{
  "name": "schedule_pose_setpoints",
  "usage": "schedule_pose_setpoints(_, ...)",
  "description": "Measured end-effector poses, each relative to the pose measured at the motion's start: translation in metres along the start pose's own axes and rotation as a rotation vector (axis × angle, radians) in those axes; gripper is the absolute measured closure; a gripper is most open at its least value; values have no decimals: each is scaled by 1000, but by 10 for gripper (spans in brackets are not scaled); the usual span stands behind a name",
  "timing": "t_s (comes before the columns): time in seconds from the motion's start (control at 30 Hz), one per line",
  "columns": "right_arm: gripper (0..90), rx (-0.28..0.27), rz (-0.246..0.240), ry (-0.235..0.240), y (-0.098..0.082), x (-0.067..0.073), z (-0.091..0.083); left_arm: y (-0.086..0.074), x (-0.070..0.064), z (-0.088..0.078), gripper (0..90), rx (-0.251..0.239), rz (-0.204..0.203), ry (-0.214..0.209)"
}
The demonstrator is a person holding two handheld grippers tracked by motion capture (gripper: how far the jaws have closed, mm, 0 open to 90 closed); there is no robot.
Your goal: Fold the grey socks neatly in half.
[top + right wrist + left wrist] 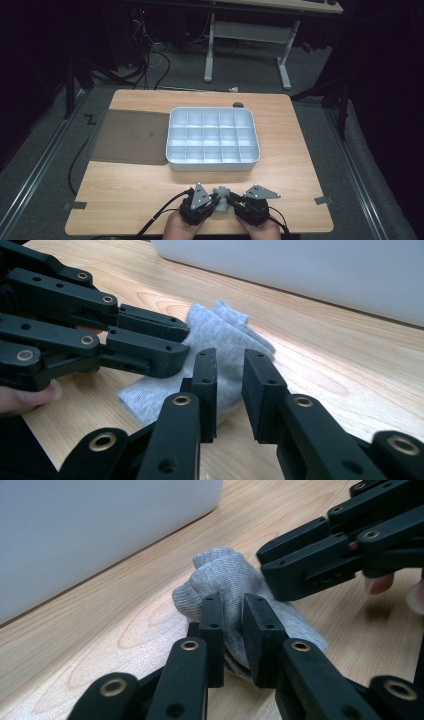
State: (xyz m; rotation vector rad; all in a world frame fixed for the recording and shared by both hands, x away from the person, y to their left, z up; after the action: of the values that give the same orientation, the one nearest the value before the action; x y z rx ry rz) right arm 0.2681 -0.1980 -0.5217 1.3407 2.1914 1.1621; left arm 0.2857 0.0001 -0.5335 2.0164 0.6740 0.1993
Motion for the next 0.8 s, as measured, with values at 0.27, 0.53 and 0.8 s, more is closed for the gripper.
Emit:
schedule_pose_setpoints(0.27, 690, 7, 32, -3, -5, -4, -6, 0, 1, 1, 796, -2, -14, 0)
schedule_pose_setpoints(0.53, 564, 22, 85, 19, -7, -7, -6, -1, 2, 1, 794, -5, -27, -4)
schedule_pose_setpoints(0.8, 502, 72, 133, 64, -7, -7, -1, -1, 3, 1, 793, -2, -36, -12)
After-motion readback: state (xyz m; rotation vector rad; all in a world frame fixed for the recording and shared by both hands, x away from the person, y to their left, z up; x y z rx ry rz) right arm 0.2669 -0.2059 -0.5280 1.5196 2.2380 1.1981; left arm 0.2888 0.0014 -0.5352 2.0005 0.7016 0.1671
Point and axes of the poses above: each handheld gripper's, and its own axes: z roughly forward along the jaws, y roughly out of its top, x roughly to its left, the point moved 1 cm from there along z, roughly forward along the jaws, and after that the axes turned 4 degrees about -y, right-handed, at the moved point
